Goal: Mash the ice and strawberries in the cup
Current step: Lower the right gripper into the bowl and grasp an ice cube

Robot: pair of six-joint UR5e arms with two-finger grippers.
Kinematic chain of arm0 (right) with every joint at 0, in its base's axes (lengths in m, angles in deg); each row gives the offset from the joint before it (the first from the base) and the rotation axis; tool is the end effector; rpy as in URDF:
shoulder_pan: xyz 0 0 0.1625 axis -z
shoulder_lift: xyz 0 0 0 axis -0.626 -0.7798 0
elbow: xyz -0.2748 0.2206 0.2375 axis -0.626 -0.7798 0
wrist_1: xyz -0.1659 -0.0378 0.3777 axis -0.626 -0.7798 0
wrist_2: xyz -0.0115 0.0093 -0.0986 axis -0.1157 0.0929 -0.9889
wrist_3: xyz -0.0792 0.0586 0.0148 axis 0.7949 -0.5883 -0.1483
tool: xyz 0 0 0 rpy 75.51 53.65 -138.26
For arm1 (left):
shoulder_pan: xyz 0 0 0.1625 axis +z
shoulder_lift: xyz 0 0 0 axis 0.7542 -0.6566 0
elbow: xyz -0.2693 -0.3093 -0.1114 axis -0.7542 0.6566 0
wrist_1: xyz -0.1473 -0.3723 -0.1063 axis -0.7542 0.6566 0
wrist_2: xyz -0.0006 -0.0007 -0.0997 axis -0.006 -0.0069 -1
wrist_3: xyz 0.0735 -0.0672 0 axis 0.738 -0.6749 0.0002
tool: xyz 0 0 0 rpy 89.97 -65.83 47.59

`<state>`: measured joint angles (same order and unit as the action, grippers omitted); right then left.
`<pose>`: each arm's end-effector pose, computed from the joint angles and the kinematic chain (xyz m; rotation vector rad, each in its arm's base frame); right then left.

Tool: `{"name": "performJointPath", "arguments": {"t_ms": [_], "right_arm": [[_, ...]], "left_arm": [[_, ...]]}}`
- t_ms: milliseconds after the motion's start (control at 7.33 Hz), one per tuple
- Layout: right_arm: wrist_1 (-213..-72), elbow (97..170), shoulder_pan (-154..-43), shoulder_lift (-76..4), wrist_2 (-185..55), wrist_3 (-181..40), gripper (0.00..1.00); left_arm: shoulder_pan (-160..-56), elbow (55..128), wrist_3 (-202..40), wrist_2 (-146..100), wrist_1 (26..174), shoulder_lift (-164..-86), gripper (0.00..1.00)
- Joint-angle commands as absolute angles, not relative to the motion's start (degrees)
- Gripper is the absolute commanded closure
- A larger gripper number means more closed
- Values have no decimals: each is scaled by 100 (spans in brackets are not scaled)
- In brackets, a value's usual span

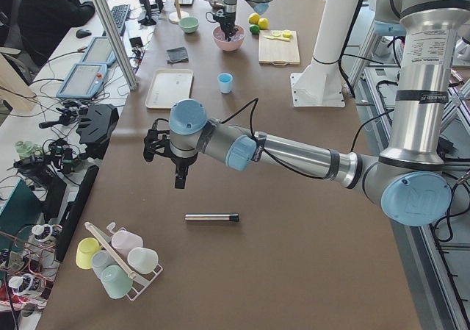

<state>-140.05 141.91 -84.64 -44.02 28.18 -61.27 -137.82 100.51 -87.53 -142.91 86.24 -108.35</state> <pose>-0.3406 -0.4802 0.4278 0.4307 -0.7009 -0.7659 -0.0450 -0.5230 0.5104 0.2375 0.9464 -0.1207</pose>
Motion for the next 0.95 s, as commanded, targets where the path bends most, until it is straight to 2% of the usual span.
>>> {"name": "performJointPath", "arguments": {"t_ms": [0,409,818], "right_arm": [[-14054,14217,-8647,-4329,2929,-6140,80],[-14072,14331,-8692,-4250,2982,-6708,81],[-15185,14437,-8195,-2708,2957,-8882,81]], "left_arm": [[-13782,10055,-8753,-14291,8623,-10836,2],[-13773,10046,-8753,-14299,8623,-10836,2],[-13729,10019,-8797,-14299,8623,-10854,2]]}}
